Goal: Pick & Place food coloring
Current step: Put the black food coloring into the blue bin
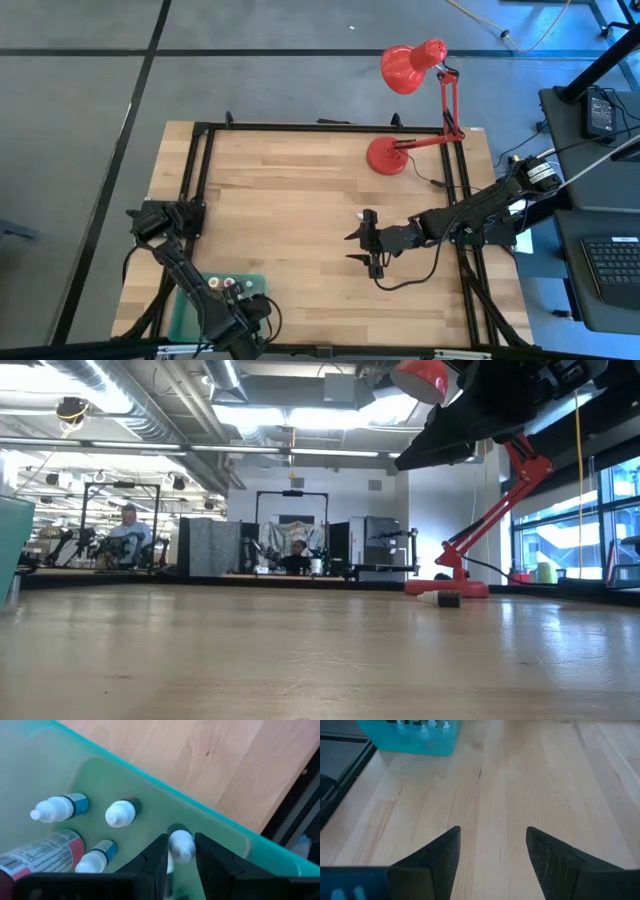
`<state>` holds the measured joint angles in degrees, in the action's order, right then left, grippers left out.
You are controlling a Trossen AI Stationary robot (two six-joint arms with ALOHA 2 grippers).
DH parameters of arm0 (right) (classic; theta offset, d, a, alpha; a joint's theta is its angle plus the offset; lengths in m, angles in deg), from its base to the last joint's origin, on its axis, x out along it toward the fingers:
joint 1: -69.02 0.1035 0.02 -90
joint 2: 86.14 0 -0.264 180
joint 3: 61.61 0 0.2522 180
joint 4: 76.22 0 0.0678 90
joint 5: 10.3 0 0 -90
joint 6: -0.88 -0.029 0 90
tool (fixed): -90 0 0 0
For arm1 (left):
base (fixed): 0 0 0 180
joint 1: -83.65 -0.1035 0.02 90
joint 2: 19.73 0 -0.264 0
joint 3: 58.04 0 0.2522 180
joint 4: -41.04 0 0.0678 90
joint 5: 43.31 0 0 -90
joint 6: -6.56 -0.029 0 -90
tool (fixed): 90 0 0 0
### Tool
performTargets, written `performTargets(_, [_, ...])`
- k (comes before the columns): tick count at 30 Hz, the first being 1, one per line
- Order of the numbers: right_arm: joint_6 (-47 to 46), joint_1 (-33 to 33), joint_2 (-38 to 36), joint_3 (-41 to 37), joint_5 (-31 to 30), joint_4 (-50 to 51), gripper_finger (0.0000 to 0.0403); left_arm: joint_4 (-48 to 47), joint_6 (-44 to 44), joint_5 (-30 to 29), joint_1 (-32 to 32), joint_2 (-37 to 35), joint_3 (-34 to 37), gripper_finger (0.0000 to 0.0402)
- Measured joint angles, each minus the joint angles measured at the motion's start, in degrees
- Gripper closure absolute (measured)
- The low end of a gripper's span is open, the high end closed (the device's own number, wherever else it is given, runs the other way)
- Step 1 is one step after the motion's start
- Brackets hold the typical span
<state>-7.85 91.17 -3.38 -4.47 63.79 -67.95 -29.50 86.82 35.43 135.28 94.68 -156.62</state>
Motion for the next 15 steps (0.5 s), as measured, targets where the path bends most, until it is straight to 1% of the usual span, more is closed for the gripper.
performTargets(7, [0.02, 0.00, 0.00, 0.00, 0.00, -0.02, 0.0175, -0.02, -0.03, 0.04, -0.01, 0.00, 0.00, 0.0313])
performTargets(15, [0.02, 0.00, 0.00, 0.00, 0.00, -0.02, 0.0175, -0.03, -0.94, 0.02, -0.13, -0.02, 0.00, 0.0301])
